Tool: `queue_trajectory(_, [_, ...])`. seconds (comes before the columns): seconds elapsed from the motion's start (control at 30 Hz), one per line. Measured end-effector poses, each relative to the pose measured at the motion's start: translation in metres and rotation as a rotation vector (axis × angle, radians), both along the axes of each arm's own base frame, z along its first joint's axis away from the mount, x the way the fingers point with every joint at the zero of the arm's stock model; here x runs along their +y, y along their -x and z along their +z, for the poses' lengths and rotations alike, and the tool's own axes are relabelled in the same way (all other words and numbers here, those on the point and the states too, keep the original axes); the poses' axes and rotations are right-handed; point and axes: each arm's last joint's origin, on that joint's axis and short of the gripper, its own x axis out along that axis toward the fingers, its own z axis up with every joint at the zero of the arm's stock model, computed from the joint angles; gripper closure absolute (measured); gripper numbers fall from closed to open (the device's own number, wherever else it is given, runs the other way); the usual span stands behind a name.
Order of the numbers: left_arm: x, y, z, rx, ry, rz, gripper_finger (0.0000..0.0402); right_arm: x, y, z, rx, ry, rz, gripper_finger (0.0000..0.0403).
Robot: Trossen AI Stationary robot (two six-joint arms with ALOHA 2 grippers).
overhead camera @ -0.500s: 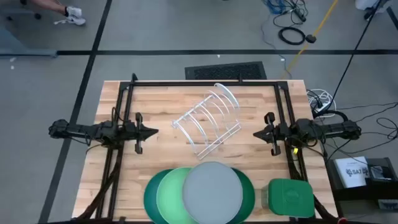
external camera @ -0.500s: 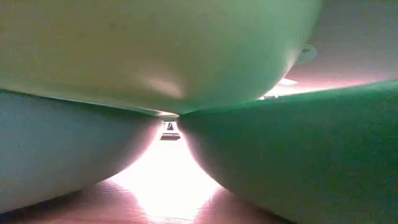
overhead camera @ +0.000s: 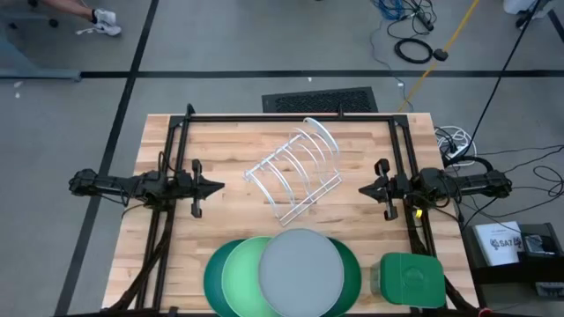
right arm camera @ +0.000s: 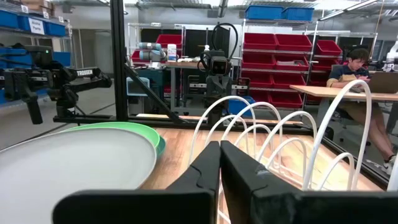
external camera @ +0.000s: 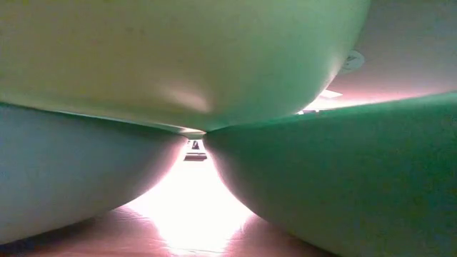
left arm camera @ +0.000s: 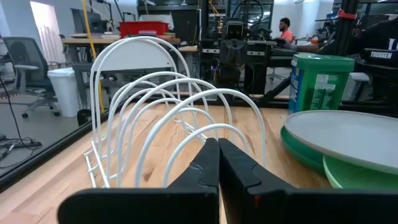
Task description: Sort dishes
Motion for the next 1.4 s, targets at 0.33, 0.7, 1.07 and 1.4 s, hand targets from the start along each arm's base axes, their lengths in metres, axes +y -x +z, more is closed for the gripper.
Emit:
queue_trajectory(0.33, [0.0, 0.0, 0.0, 0.0, 0.0, 0.0, 0.0401, 0.0, 0.0, 0.0, 0.0, 0.0, 0.0, 0.0394])
queue_trajectory(0.7, [0.0, 0.0, 0.0, 0.0, 0.0, 0.0, 0.0401, 0.0, 0.0, 0.0, 0.0, 0.0, 0.0, 0.0394])
queue_trajectory(1.07, [0.0, 0.0, 0.0, 0.0, 0.0, 0.0, 0.0401, 0.0, 0.0, 0.0, -0.002, -0.001, 0.0, 0.0394])
queue_trajectory(1.4, [0.0, 0.0, 0.0, 0.0, 0.0, 0.0, 0.0401, 0.0, 0.002, 0.016, -0.124, -0.524, 0.115, 0.0394])
